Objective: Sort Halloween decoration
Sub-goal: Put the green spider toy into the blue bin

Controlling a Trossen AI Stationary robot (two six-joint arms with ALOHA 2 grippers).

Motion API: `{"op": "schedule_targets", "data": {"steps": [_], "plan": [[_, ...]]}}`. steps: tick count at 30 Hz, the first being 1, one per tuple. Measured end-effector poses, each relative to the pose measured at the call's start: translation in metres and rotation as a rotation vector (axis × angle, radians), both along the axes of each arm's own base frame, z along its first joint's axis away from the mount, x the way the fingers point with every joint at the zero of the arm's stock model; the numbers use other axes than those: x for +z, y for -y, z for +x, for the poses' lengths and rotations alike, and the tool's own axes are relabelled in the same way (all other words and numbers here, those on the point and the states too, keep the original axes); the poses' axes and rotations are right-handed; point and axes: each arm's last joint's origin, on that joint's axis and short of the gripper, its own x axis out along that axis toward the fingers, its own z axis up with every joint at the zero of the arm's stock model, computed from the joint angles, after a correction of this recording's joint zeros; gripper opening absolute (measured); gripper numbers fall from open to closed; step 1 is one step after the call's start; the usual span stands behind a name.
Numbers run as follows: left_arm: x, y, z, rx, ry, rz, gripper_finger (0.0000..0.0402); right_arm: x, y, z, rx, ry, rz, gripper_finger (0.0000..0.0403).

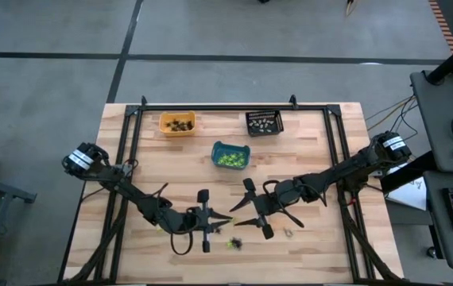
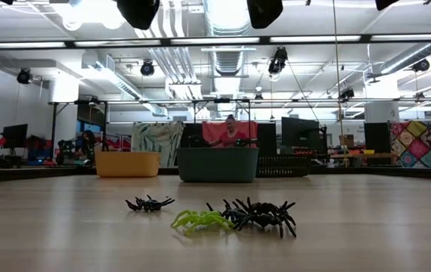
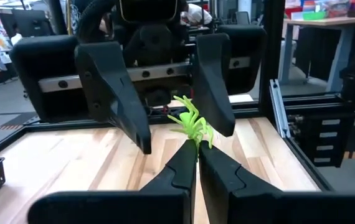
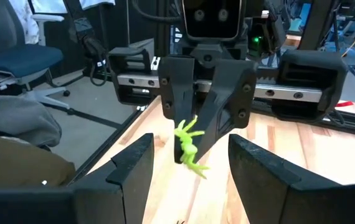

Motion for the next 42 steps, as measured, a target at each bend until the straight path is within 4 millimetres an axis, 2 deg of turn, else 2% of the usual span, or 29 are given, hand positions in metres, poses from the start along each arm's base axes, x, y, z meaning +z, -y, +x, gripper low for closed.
{"op": "schedule_targets", "data": {"steps": [3, 6, 15, 22, 24, 27, 33, 35, 38, 42], "plan": [[0.000, 0.000, 0.000, 0.000, 0.002, -0.001, 0.0000, 0.000, 0.000, 0.000, 0.000, 0.001, 0.000, 0.0189], [0.000, 0.000, 0.000, 0.000, 0.000, 0.000, 0.0000, 0.000, 0.000, 0.000, 0.000, 0.000, 0.000, 0.0163], [0.000, -0.001, 0.000, 0.012, -0.003, 0.002, 0.0003, 0.000, 0.000, 0.000, 0.004, 0.006, -0.013, 0.0021], [-0.002, -0.001, -0.004, 0.049, -0.056, 0.032, 0.0059, 0.001, 0.006, 0.001, -0.020, -0.002, 0.015, 0.0014], [-0.001, -0.002, -0.009, 0.100, -0.100, 0.040, 0.0080, 0.003, 0.015, 0.003, -0.056, -0.011, 0.050, 0.0014], [0.002, -0.005, -0.020, 0.147, -0.183, 0.034, 0.0104, -0.001, 0.036, 0.008, -0.219, -0.061, 0.061, 0.0013], [0.001, -0.017, -0.047, 0.225, -0.366, -0.122, 0.0124, -0.027, 0.101, 0.008, -0.706, -0.284, 0.014, 0.0013], [-0.002, -0.021, -0.056, 0.265, -0.431, -0.200, 0.0125, -0.038, 0.121, 0.006, -0.813, -0.368, 0.048, 0.0013], [-0.007, -0.025, -0.064, 0.290, -0.525, -0.327, 0.0125, -0.046, 0.137, 0.004, -0.854, -0.434, 0.108, 0.0013], [-0.013, -0.025, -0.068, 0.288, -0.608, -0.406, 0.0125, -0.046, 0.142, 0.007, -0.859, -0.414, 0.127, 0.0014]]}}
